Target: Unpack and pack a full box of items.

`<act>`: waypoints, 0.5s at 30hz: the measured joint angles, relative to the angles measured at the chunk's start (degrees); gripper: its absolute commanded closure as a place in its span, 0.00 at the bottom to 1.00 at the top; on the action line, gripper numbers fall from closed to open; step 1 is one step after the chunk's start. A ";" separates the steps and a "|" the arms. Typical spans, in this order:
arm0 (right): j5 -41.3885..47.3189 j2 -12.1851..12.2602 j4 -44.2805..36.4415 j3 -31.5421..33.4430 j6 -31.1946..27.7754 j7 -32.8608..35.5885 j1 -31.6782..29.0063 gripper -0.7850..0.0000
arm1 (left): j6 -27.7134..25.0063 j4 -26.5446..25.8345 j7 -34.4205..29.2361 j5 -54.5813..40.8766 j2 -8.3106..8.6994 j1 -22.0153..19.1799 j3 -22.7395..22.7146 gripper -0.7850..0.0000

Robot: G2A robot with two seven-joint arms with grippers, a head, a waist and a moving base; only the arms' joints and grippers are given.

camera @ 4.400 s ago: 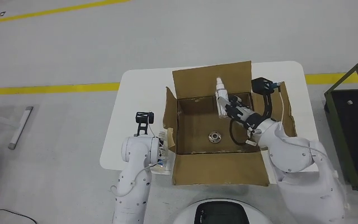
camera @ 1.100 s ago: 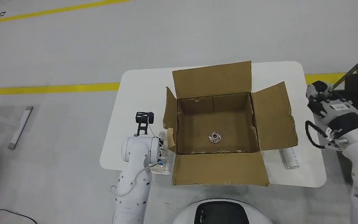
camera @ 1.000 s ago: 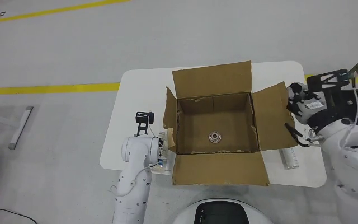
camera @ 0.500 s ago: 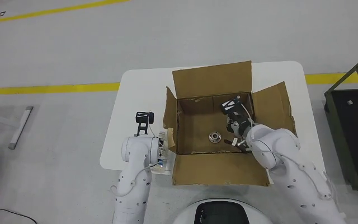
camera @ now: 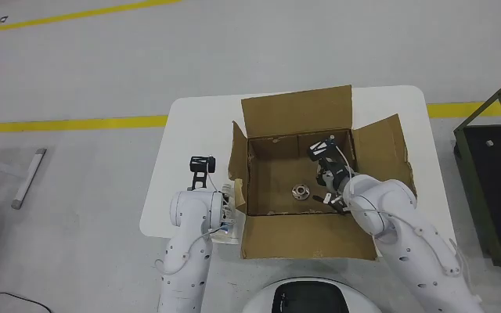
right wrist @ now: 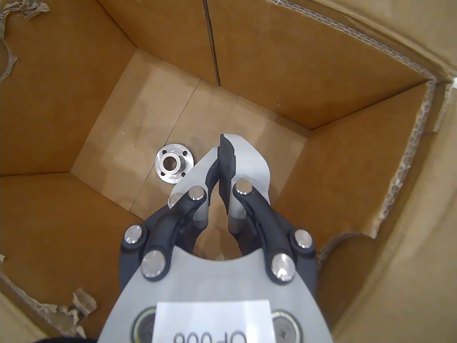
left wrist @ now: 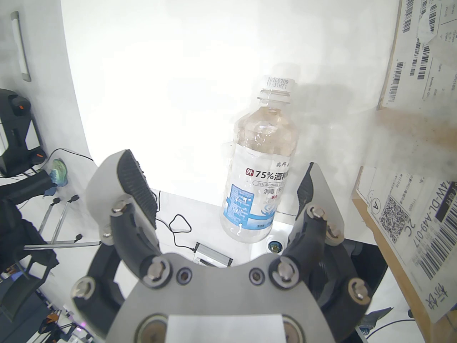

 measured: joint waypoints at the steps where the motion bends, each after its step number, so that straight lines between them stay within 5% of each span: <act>1: -0.02 -0.05 0.30 -0.67 -0.82 -0.69 -0.10 1.00 | 0.00 0.00 0.00 0.00 0.00 0.00 0.00 0.00; 15: -0.89 -4.38 14.42 -13.81 13.28 14.96 17.50 1.00 | 0.00 0.00 0.00 0.00 0.00 0.00 0.00 0.00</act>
